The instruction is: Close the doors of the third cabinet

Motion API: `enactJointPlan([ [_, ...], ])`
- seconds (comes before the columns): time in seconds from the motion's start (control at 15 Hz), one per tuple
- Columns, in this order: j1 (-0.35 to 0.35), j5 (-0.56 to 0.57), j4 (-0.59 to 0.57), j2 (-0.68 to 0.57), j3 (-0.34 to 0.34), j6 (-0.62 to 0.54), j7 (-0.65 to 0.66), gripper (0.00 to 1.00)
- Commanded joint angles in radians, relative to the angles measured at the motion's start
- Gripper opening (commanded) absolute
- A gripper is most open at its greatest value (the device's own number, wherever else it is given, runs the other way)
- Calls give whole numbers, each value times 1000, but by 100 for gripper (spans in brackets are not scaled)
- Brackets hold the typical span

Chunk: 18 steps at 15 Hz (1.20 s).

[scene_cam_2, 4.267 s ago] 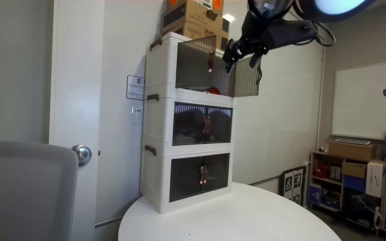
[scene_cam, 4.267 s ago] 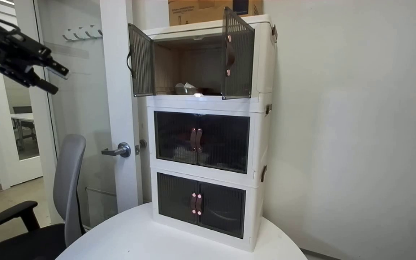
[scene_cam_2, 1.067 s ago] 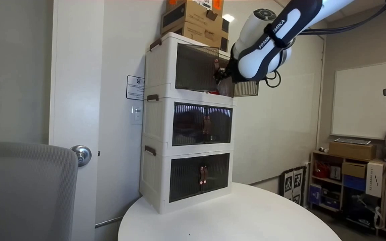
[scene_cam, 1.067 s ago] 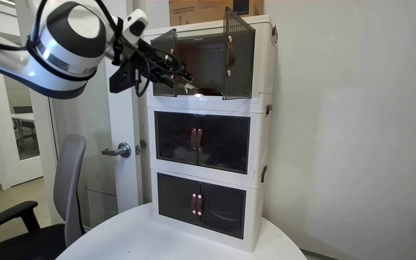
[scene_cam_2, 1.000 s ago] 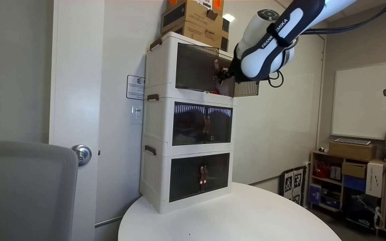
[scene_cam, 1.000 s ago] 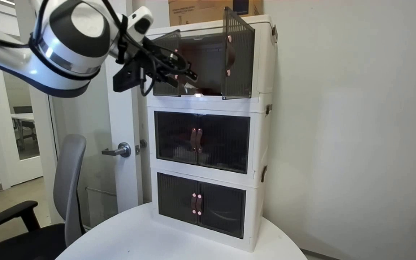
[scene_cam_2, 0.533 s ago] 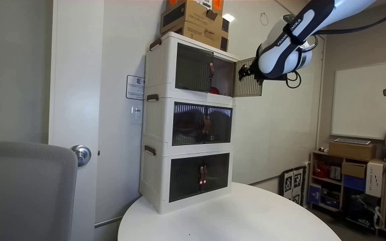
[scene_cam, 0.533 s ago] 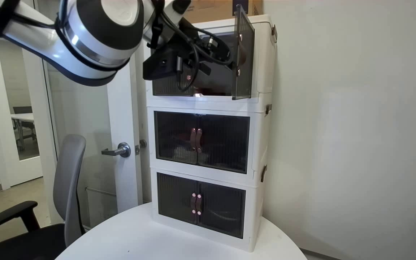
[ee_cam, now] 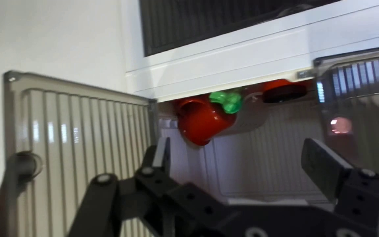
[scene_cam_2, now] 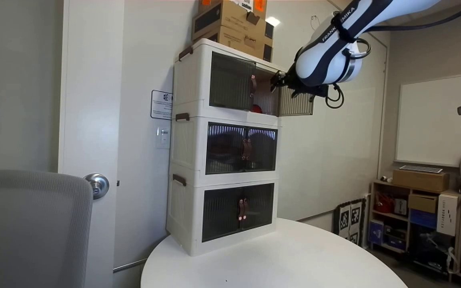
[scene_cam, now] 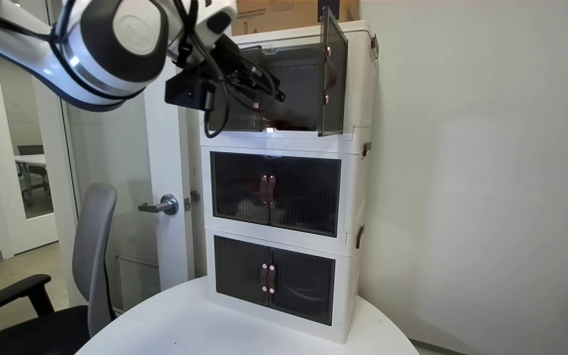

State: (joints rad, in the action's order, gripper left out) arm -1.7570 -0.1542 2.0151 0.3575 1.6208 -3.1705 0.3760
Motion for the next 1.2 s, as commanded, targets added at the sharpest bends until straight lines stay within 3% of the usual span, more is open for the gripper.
enactJointPlan([
  [0.0, 97, -75, 17, 37, 3, -27, 43, 100],
  [0.27, 179, -121, 13, 139, 21, -74, 87, 100],
  [0.47, 187, -158, -9, 225, 37, -112, 119, 100],
  [0.8, 153, -295, -58, 449, -26, -152, 204, 100],
  [1.13, 49, -337, -113, 599, -36, -210, 193, 100],
])
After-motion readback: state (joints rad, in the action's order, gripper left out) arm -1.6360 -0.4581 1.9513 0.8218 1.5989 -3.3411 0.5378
